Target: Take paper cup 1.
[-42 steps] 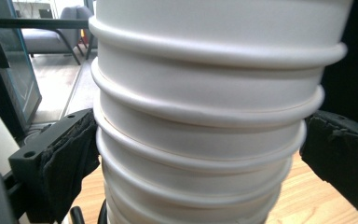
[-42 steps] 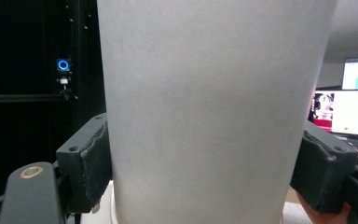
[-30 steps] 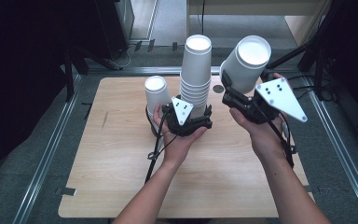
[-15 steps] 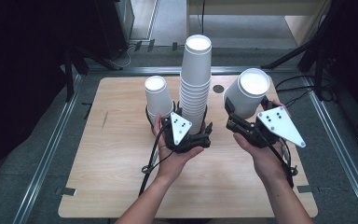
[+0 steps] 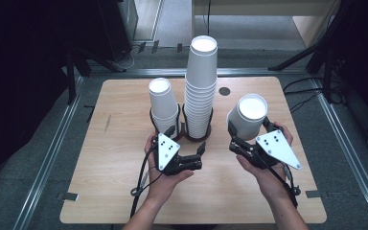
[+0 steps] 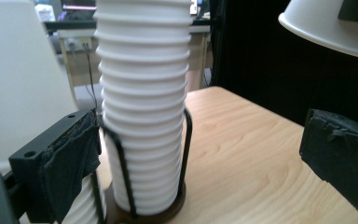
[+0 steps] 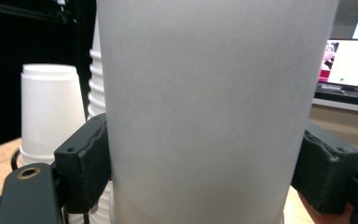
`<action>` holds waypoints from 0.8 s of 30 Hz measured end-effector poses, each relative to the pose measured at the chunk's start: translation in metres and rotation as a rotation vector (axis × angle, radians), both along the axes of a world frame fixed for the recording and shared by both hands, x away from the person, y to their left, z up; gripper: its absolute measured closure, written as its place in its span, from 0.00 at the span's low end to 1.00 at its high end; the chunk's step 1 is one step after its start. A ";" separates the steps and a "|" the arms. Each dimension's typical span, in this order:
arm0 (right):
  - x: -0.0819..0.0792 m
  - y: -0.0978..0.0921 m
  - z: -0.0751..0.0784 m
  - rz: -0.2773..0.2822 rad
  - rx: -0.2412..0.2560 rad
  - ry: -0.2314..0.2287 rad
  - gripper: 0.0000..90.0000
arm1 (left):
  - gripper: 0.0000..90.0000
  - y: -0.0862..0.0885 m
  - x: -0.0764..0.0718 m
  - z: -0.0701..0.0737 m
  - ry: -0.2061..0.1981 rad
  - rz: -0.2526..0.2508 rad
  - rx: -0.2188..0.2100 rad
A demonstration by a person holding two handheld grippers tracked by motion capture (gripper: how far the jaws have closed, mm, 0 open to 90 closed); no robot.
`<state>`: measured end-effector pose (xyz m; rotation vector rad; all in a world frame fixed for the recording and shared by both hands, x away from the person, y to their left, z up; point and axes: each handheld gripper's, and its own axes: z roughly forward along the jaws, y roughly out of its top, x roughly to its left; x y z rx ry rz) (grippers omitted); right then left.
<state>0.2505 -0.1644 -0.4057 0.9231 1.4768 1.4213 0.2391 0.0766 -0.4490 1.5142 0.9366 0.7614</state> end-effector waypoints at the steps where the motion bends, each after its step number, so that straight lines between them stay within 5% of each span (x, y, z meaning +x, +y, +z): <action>1: 0.000 0.000 -0.003 -0.001 -0.002 0.005 0.19 | 0.00 0.005 -0.004 -0.003 0.016 0.001 -0.002; 6: -0.001 -0.001 -0.018 -0.007 -0.012 0.026 0.19 | 0.00 0.016 -0.016 -0.010 0.013 0.026 0.024; 18: -0.007 0.003 -0.051 0.002 -0.061 0.076 0.19 | 0.00 0.037 -0.032 -0.018 0.042 0.031 -0.001; 24: -0.013 0.011 -0.063 -0.003 -0.150 0.047 0.19 | 0.00 0.040 -0.036 -0.021 0.066 -0.006 0.004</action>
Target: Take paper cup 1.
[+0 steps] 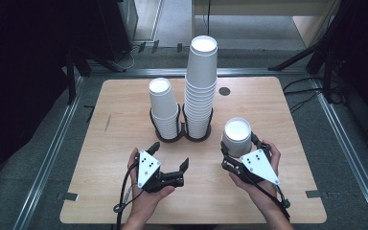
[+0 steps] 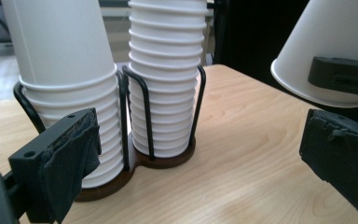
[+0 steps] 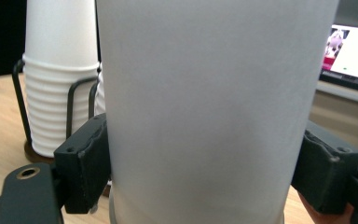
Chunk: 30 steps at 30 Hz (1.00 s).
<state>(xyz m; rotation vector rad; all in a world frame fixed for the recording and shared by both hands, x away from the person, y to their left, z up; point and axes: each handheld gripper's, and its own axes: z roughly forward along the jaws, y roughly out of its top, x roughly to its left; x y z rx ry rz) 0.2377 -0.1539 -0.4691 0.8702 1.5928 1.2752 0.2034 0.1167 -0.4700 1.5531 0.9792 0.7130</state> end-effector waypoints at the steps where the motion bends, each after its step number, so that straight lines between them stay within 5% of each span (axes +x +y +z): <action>1: -0.001 0.001 -0.002 -0.001 -0.015 -0.003 0.19 | 0.00 0.001 0.000 0.000 0.005 -0.009 -0.008; 16: -0.012 0.030 -0.031 -0.004 -0.317 -0.135 0.19 | 0.00 -0.002 -0.001 0.002 0.049 -0.113 -0.039; 30: -0.022 0.048 -0.044 0.065 -0.422 -0.185 0.19 | 0.00 -0.019 -0.005 -0.001 0.078 -0.249 0.027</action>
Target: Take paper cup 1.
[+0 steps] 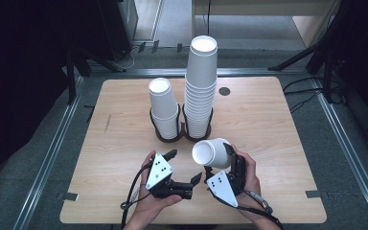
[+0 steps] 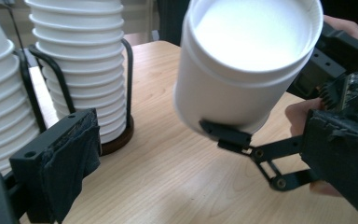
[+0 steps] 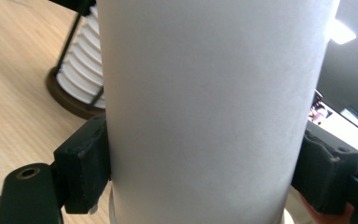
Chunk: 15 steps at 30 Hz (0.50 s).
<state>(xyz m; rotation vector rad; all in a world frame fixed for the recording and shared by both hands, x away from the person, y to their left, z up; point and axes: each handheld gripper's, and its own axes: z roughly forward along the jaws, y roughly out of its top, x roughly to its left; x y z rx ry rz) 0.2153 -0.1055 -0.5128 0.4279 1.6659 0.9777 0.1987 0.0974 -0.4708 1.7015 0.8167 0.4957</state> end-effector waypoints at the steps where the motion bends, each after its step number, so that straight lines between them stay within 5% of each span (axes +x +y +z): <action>1: -0.001 0.001 -0.001 0.011 -0.007 -0.003 0.19 | 0.00 0.000 0.000 0.000 0.003 -0.008 0.002; 15: -0.010 0.011 -0.008 0.108 -0.063 -0.011 0.19 | 0.05 -0.007 -0.002 0.000 0.019 -0.074 0.049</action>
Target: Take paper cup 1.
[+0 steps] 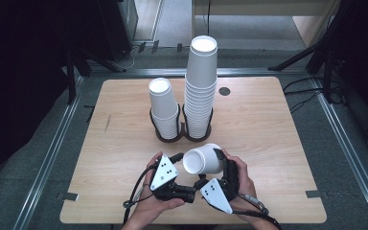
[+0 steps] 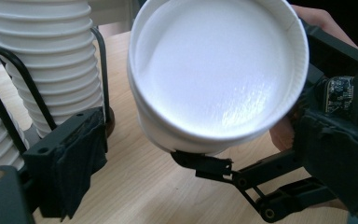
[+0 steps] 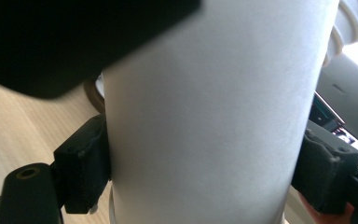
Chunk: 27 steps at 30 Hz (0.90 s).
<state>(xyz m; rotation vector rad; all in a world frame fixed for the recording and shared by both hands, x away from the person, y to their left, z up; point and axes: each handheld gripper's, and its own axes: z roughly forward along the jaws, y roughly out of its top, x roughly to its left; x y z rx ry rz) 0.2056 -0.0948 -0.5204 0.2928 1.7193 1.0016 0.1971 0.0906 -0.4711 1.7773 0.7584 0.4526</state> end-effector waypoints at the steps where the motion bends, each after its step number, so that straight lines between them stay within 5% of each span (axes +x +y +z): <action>1: 0.000 0.000 0.000 0.010 -0.002 0.002 0.18 | 0.06 0.000 0.000 0.000 0.001 0.000 0.003; 13: -0.007 0.004 -0.004 0.102 -0.036 0.004 0.18 | 0.07 -0.002 0.000 0.001 0.018 -0.027 0.035; 27: -0.010 0.007 -0.008 0.123 -0.082 -0.006 0.18 | 0.18 -0.001 0.002 0.001 0.060 -0.017 0.045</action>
